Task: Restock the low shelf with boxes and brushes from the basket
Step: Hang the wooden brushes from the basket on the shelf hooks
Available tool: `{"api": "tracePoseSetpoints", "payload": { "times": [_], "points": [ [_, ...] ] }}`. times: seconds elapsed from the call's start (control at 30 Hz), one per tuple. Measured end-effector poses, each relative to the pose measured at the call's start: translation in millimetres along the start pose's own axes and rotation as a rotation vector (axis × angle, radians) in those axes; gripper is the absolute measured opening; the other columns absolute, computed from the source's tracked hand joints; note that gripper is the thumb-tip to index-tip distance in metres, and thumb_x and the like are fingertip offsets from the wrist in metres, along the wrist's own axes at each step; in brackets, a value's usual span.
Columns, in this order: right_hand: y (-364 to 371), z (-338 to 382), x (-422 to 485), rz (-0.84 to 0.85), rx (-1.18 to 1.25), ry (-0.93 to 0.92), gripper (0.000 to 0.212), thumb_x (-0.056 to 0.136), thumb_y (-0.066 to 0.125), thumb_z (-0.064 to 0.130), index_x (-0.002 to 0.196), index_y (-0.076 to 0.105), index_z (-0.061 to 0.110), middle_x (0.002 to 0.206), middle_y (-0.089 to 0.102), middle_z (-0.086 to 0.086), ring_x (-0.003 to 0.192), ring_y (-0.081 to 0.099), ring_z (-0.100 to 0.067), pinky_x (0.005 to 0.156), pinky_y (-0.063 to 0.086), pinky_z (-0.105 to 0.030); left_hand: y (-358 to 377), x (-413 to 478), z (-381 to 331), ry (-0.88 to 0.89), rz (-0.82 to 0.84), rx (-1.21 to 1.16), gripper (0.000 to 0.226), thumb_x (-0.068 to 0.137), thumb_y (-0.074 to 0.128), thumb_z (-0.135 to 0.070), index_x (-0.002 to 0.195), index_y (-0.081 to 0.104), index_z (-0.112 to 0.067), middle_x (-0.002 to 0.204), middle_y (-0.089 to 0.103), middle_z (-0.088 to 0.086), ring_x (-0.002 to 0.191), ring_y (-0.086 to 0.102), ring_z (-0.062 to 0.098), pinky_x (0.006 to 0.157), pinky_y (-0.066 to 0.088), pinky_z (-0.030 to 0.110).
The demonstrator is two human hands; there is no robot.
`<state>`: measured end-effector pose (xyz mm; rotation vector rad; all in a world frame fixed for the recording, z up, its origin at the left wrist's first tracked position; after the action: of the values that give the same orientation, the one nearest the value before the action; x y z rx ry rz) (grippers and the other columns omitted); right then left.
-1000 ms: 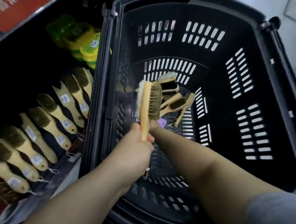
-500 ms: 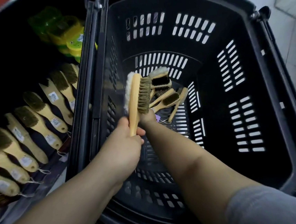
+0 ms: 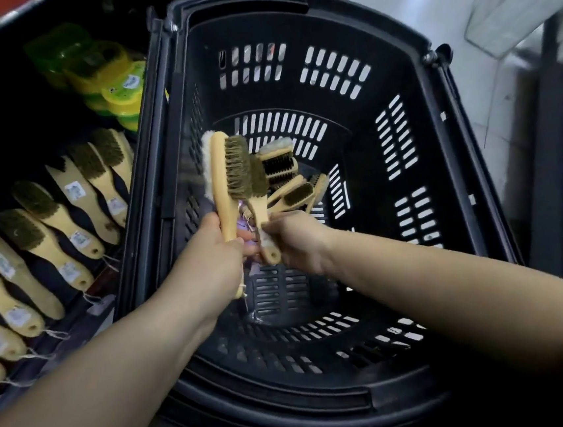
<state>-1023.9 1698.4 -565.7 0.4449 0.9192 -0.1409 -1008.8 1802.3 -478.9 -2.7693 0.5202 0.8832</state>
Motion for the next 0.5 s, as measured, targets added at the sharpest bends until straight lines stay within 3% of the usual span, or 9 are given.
{"api": "tracePoseSetpoints", "payload": {
  "times": [0.1, 0.2, 0.33, 0.43, 0.5],
  "points": [
    [8, 9, -47, 0.119, 0.006, -0.043, 0.009, 0.095, 0.046, 0.009, 0.098, 0.055, 0.01, 0.062, 0.057, 0.001, 0.048, 0.051, -0.01, 0.049, 0.049, -0.022, 1, -1, -3, 0.009, 0.02, -0.024, 0.029, 0.094, 0.043, 0.001, 0.089, 0.052, -0.027, 0.094, 0.059, -0.001, 0.091, 0.057, 0.017, 0.084, 0.049, 0.037],
    [22, 14, -81, 0.269, -0.023, -0.115, 0.028, 0.086, 0.052, -0.003, 0.11, 0.058, 0.012, 0.074, 0.062, 0.0, 0.053, 0.056, -0.009, 0.053, 0.049, -0.019, 4, -4, -8, 0.011, 0.049, -0.082, 0.029, 0.096, 0.042, -0.002, 0.096, 0.056, -0.028, 0.099, 0.063, 0.0, 0.096, 0.06, 0.017, 0.088, 0.049, 0.041],
    [41, 21, -97, 0.414, -0.003, -0.211, 0.055, 0.085, 0.045, -0.011, 0.132, 0.049, 0.017, 0.099, 0.06, -0.007, 0.077, 0.058, -0.014, 0.07, 0.049, -0.023, 6, -8, -14, 0.018, 0.074, -0.201, 0.026, 0.099, 0.038, -0.01, 0.113, 0.056, -0.022, 0.103, 0.068, 0.007, 0.093, 0.065, 0.021, 0.085, 0.052, 0.047],
    [48, 27, -98, 0.43, -0.041, -0.286, 0.064, 0.086, 0.044, -0.014, 0.14, 0.042, 0.021, 0.108, 0.057, -0.01, 0.089, 0.058, -0.02, 0.081, 0.047, -0.032, 4, -9, -16, 0.025, 0.076, -0.283, 0.025, 0.101, 0.038, -0.019, 0.12, 0.054, -0.021, 0.108, 0.068, 0.009, 0.1, 0.065, 0.026, 0.089, 0.052, 0.05],
    [42, 29, -93, 0.342, -0.156, -0.344, 0.063, 0.087, 0.051, -0.009, 0.14, 0.042, 0.025, 0.103, 0.059, -0.008, 0.085, 0.062, -0.019, 0.079, 0.051, -0.032, 6, -10, -16, 0.032, 0.118, -0.318, 0.021, 0.098, 0.045, -0.025, 0.117, 0.054, -0.022, 0.105, 0.07, 0.006, 0.096, 0.068, 0.024, 0.085, 0.054, 0.048]
  ]
}}
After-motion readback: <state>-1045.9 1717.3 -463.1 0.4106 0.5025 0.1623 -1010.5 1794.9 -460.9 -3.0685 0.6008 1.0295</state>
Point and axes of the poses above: each hand's wrist, its own x-axis towards the middle knuckle, its own y-axis out of the palm, z = x × y, the point moved 10 cm from there along x, towards the middle knuckle
